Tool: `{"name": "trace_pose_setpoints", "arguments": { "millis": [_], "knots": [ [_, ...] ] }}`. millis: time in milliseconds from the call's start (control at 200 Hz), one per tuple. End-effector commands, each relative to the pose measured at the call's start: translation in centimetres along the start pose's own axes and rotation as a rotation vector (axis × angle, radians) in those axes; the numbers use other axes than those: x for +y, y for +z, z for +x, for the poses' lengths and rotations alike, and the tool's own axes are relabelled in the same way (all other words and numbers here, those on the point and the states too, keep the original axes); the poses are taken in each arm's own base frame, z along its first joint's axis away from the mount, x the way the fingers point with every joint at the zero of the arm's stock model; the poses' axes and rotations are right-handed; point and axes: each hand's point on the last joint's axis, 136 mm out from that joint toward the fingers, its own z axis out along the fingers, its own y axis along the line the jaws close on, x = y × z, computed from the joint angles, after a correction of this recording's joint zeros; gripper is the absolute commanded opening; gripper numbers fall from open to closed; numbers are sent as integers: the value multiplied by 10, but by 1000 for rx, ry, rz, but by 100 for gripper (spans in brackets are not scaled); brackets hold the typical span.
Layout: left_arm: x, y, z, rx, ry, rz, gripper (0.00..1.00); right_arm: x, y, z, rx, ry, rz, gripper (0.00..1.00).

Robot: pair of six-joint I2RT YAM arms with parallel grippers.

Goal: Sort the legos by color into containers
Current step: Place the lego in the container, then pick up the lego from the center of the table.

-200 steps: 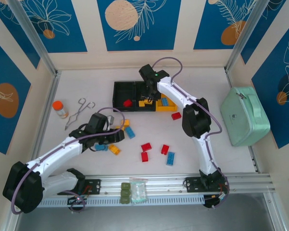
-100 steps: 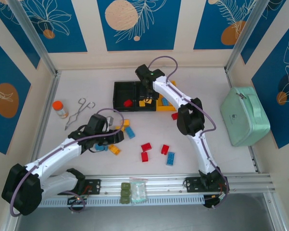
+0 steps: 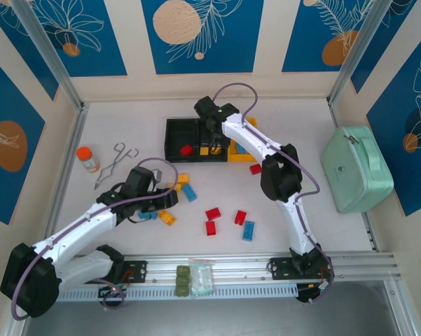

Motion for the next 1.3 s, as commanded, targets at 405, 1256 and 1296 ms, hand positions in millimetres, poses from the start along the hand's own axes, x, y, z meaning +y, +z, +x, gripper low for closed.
{"name": "trace_pose_setpoints", "arguments": {
  "millis": [405,1256,1296],
  "knots": [
    [11,1,-10,42,66,-150,58,-18,-73,81,-49,-8,-235,53],
    [40,57,-7,319,294,-398,44,-116,-65,203,32,210,-227,53],
    [40,58,-8,316,297,-401,39,-115,-64,203,33,213,-230,53]
  ]
}}
